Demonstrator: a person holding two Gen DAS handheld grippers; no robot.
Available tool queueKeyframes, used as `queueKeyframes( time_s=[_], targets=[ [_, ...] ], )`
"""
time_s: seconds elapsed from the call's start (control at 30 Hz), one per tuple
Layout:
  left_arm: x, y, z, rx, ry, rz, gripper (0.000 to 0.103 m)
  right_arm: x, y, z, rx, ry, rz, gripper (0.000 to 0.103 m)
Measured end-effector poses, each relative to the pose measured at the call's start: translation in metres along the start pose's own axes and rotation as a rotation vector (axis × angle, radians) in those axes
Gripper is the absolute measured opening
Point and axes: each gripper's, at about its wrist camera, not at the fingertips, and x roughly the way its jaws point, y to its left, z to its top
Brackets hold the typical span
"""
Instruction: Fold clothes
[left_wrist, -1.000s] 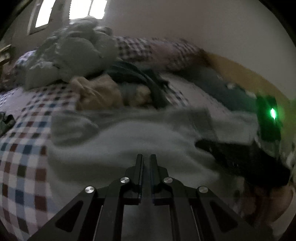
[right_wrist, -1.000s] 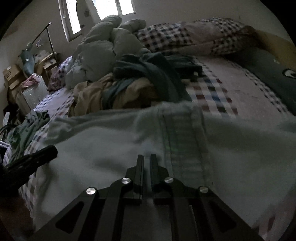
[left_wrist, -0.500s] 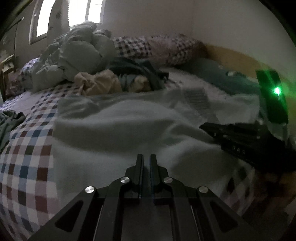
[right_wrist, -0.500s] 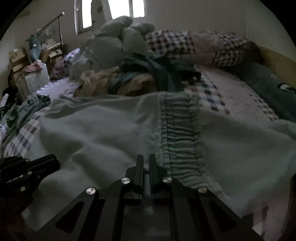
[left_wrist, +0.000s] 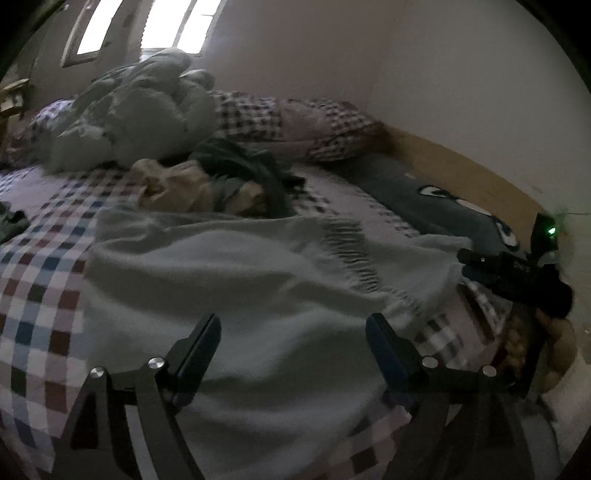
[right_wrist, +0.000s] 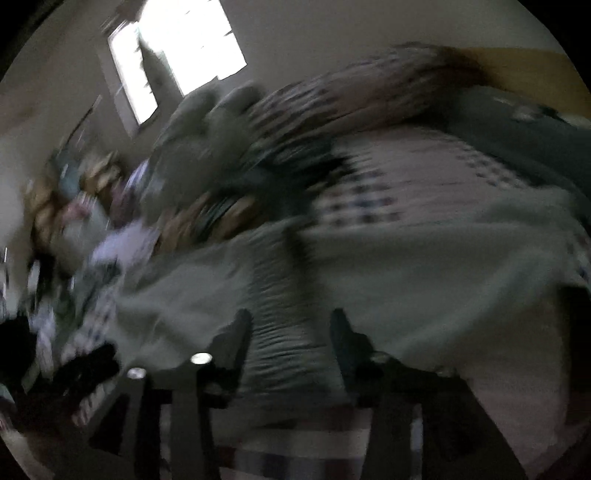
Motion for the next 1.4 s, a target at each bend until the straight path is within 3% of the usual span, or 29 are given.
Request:
queueKeyframes(
  time_s=[0.13,0.33,0.5,0.67,0.8,0.87,0.9,1.03,1.17,1.4],
  targets=[
    [0.008,-0.017,0.002,0.054,0.02,-0.031,0.084,-0.025,-0.081,0.008,0.215,-0.053,-0.063,0.071],
    [0.018,-0.029,0.006,0.063,0.028,-0.054,0.084,-0.025,-0.177,0.008,0.497,-0.024,-0.032,0.072],
    [0.024,-0.031,0.01,0.045,0.031,-0.064,0.084,0.006,-0.203,0.016,0.576,0.018,0.052,0.072],
    [0.027,-0.03,0.013,0.023,0.038,-0.071,0.084,0.045,-0.216,0.027,0.626,0.055,0.045,0.071],
    [0.022,-0.024,0.02,-0.01,0.023,-0.08,0.084,0.065,-0.204,0.045,0.55,0.062,0.001,0.068],
    [0.016,-0.018,0.024,-0.028,0.006,-0.079,0.084,0.068,-0.196,0.051,0.509,0.061,-0.015,0.038],
    [0.013,-0.015,0.027,-0.036,-0.003,-0.077,0.084,0.069,-0.192,0.054,0.488,0.061,-0.023,0.027],
    [-0.001,0.0,0.037,-0.077,-0.042,-0.077,0.084,0.05,-0.157,0.072,0.338,-0.024,-0.026,0.025],
    [-0.016,0.017,0.049,-0.13,-0.076,-0.106,0.084,0.015,-0.093,0.088,0.145,-0.124,-0.019,0.024],
    [-0.05,0.049,0.057,-0.23,-0.139,-0.195,0.084,-0.021,0.072,0.091,-0.322,-0.225,-0.019,0.022]
  ],
)
